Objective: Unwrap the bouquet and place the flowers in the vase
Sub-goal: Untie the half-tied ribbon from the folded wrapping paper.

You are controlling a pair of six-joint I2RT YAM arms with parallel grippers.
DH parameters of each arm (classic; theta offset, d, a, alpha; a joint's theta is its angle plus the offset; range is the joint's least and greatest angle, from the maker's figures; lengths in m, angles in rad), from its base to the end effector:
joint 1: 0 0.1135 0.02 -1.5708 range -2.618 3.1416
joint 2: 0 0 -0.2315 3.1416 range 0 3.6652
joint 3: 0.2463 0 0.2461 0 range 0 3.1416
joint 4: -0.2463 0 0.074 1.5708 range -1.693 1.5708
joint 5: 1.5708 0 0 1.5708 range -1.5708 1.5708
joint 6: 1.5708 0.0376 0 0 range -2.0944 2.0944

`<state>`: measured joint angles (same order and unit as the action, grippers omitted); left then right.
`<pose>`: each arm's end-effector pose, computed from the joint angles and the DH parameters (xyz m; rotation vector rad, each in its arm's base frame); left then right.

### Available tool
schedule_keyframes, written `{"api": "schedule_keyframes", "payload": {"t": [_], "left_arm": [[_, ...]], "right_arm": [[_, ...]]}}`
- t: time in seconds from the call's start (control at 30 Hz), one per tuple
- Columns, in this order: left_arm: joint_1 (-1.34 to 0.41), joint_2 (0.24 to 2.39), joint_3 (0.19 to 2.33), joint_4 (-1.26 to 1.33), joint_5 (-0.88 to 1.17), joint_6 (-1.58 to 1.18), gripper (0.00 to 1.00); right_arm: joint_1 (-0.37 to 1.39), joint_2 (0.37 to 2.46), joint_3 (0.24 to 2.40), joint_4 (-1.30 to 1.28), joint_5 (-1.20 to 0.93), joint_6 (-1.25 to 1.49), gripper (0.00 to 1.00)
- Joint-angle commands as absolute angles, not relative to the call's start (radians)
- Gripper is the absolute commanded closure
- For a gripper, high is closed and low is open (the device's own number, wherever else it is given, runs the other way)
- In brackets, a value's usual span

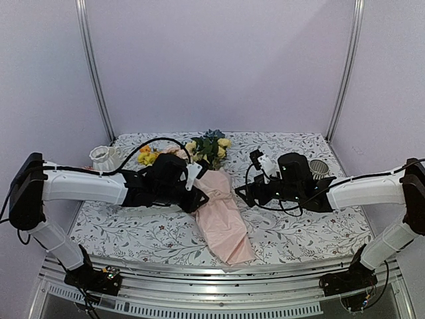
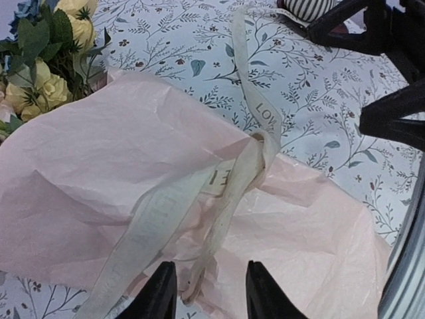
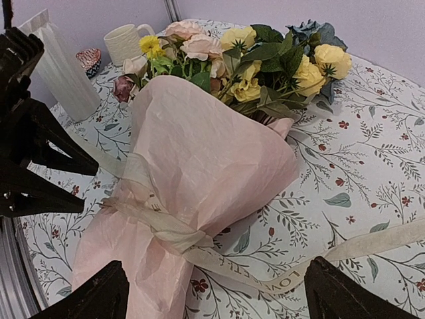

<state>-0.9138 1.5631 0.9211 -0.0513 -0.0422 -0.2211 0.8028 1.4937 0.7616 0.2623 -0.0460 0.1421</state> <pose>0.2035 -0.2612 0.1788 0.7672 2.1937 -0.5448 0.2206 0.2309 0.1789 -0.7093 1.9771 0.6297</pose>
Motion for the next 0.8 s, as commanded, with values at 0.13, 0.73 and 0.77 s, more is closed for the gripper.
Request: {"api": "schedule_keyframes", "payload": {"t": [0.13,0.73,0.77], "left_arm": [[-0.934,1.631,0.976,-0.064,-0.050,-0.189,0.56],[-0.934,1.703,1.010,-0.083,-0.092,-0.194,0.57],[-0.934,1.709,1.013,-0.086,-0.096,-0.196,0.57]], "right_arm": [[0.795,1.500,0.770,0.278,-0.058,0.147,0.06],[0.792,1.497,0.770,0.278,-0.058,0.154,0.06],[0.792,1.498,0.768,0.279,-0.059,0.155,0.06]]}}
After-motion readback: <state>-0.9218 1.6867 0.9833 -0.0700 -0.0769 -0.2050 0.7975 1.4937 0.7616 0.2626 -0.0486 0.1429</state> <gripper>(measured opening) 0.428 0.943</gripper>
